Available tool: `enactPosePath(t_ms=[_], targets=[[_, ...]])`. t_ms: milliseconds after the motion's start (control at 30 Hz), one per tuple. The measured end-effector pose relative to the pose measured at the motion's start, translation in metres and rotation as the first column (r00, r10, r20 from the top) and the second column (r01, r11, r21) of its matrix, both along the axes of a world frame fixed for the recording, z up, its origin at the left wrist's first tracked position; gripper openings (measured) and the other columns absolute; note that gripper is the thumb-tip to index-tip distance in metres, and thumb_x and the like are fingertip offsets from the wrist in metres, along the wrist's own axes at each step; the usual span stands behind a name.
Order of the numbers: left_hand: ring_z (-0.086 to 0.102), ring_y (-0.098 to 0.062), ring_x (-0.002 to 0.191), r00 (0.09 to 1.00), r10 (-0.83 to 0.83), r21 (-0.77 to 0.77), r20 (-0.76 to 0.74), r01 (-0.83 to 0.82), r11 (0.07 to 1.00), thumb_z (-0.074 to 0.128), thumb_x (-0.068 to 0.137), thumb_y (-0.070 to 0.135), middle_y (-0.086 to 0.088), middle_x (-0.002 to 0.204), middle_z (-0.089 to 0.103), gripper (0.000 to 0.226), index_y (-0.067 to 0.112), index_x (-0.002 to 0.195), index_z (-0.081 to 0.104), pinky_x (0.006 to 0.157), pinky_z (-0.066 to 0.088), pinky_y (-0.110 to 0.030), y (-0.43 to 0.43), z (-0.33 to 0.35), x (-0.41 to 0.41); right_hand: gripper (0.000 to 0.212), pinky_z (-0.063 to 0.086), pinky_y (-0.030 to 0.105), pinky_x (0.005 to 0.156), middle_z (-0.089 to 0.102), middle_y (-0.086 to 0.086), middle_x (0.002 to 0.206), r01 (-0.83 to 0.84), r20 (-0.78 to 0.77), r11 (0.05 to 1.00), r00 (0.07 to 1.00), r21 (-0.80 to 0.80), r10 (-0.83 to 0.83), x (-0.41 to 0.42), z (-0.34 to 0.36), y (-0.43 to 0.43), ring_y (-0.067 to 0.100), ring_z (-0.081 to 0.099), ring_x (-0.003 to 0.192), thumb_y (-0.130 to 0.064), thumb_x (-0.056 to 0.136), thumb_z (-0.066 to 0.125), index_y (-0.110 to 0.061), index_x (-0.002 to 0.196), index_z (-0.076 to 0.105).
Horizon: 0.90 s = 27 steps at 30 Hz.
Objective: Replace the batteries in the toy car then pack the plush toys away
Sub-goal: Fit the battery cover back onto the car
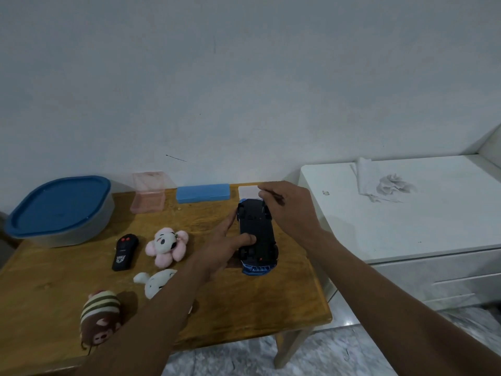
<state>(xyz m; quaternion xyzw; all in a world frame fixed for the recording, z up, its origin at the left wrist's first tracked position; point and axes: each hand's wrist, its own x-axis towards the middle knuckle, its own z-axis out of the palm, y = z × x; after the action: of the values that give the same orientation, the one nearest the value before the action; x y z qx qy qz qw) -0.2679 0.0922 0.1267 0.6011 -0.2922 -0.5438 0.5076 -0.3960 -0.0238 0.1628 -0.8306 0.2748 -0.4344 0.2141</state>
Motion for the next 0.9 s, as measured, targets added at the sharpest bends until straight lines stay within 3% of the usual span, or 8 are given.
enactPosePath(t_ms=[300,433,600,767,900], targets=[[0.07,-0.027,0.099,1.0,-0.011,0.014,0.004,0.011,1.0,0.068,0.085,0.008,-0.003,0.121,0.064,0.082,0.049,0.143,0.028,0.076,0.059,-0.045,-0.0023,-0.0033,0.0007,0.022,0.055,0.027,0.083,0.074,0.005,0.099,-0.053,-0.051,0.998,0.997,0.025,0.054,0.0019,0.0031,0.0016,0.007,0.064,0.087,-0.017,0.088,0.066,-0.009,0.107,0.072],[0.069,-0.028,0.101,1.0,-0.021,0.021,0.01,0.021,1.0,0.069,0.085,0.009,-0.004,0.125,0.063,0.083,0.05,0.143,0.027,0.084,0.056,-0.052,-0.0033,-0.0054,0.0018,0.02,0.055,0.023,0.077,0.074,0.002,0.094,-0.047,-0.043,0.998,0.998,0.036,0.049,0.0033,0.003,0.001,-0.005,0.057,0.074,-0.012,0.088,0.064,-0.011,0.107,0.072],[0.07,-0.026,0.098,1.0,-0.024,0.01,0.014,0.024,1.0,0.068,0.086,0.008,-0.004,0.122,0.065,0.081,0.049,0.143,0.028,0.078,0.059,-0.046,-0.0043,-0.0048,0.0031,0.018,0.055,0.032,0.083,0.074,0.005,0.098,-0.05,-0.07,0.999,0.996,0.016,0.051,0.0023,0.0051,-0.0034,0.009,0.065,0.087,-0.015,0.088,0.065,-0.008,0.103,0.073],[0.072,-0.021,0.093,1.0,-0.017,0.017,0.024,0.017,1.0,0.068,0.086,0.008,0.0,0.118,0.066,0.082,0.049,0.143,0.027,0.07,0.059,-0.04,-0.0046,-0.006,0.0051,0.016,0.053,0.025,0.087,0.075,0.003,0.098,-0.061,-0.103,0.998,0.993,0.02,0.063,0.004,0.008,-0.0054,0.0,0.061,0.087,-0.012,0.087,0.065,-0.009,0.1,0.074],[0.072,-0.023,0.093,1.0,-0.01,0.028,0.019,0.009,1.0,0.069,0.085,0.009,0.0,0.116,0.066,0.083,0.05,0.144,0.027,0.072,0.059,-0.041,-0.0058,-0.0059,0.0054,0.022,0.054,0.036,0.086,0.073,0.008,0.102,-0.057,-0.159,0.998,0.986,0.003,0.057,0.0058,0.0055,-0.0064,0.017,0.065,0.092,-0.013,0.091,0.06,-0.007,0.109,0.071]])
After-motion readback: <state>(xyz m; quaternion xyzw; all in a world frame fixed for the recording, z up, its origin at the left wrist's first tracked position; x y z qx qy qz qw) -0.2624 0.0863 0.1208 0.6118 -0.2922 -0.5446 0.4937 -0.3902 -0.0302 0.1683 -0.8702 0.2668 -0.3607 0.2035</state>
